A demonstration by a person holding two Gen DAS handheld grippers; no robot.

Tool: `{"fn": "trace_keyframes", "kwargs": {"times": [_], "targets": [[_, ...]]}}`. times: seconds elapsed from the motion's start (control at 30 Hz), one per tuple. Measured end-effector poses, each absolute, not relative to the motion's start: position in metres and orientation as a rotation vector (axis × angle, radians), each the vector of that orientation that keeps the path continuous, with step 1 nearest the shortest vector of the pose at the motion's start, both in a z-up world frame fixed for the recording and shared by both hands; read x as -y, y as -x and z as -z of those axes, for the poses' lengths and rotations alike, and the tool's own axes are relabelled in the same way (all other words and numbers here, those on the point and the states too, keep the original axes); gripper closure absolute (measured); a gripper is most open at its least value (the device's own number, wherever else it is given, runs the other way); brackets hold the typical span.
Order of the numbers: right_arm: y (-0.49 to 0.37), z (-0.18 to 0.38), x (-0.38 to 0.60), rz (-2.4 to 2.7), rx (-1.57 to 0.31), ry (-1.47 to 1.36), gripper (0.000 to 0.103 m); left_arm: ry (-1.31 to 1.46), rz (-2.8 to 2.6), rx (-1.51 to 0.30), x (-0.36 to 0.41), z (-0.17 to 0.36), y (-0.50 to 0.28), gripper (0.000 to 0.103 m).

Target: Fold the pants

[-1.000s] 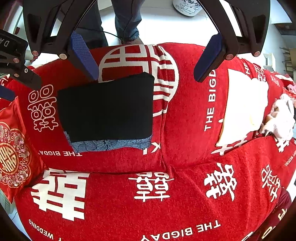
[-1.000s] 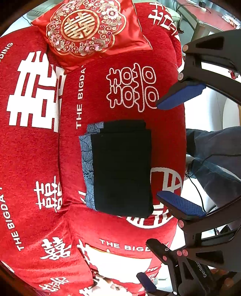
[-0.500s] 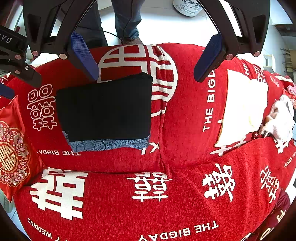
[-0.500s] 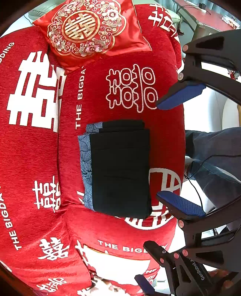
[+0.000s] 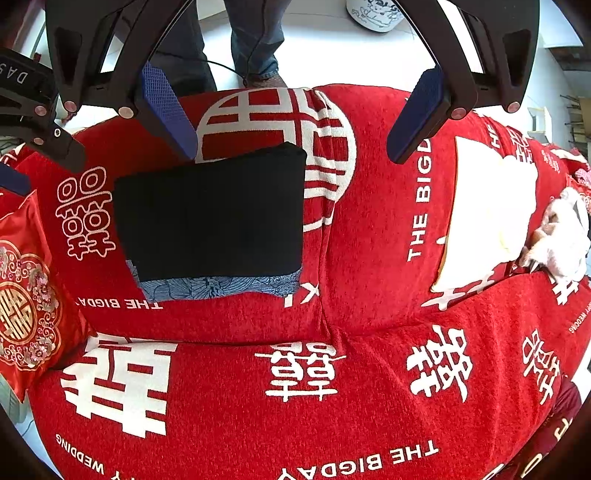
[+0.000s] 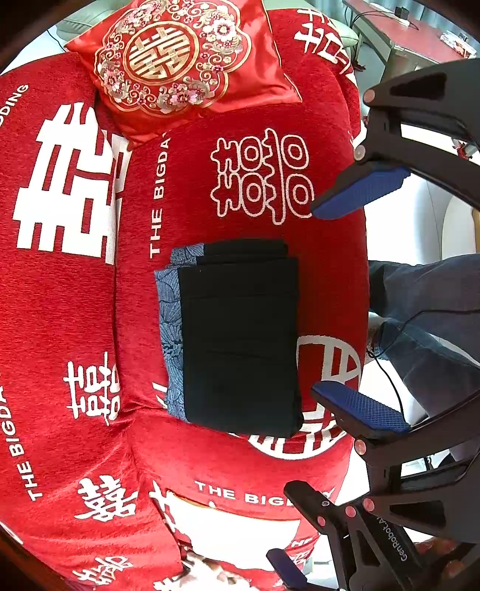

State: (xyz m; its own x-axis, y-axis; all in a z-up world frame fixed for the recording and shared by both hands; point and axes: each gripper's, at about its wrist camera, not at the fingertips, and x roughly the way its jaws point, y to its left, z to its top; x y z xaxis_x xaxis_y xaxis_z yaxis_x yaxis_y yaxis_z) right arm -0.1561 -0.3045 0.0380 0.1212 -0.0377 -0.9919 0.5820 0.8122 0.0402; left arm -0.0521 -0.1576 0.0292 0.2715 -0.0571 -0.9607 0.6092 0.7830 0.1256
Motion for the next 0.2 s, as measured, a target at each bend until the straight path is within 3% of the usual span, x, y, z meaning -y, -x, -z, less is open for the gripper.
{"fn": "trace_keyframes", "kwargs": {"times": [0.2], "targets": [[0.1578, -0.0361, 0.3065, 0.479, -1.391, -0.485, 0.012, -0.537, 0.496, -1.21, 0.1591, -0.0301, 0.0523, 0.0]]}}
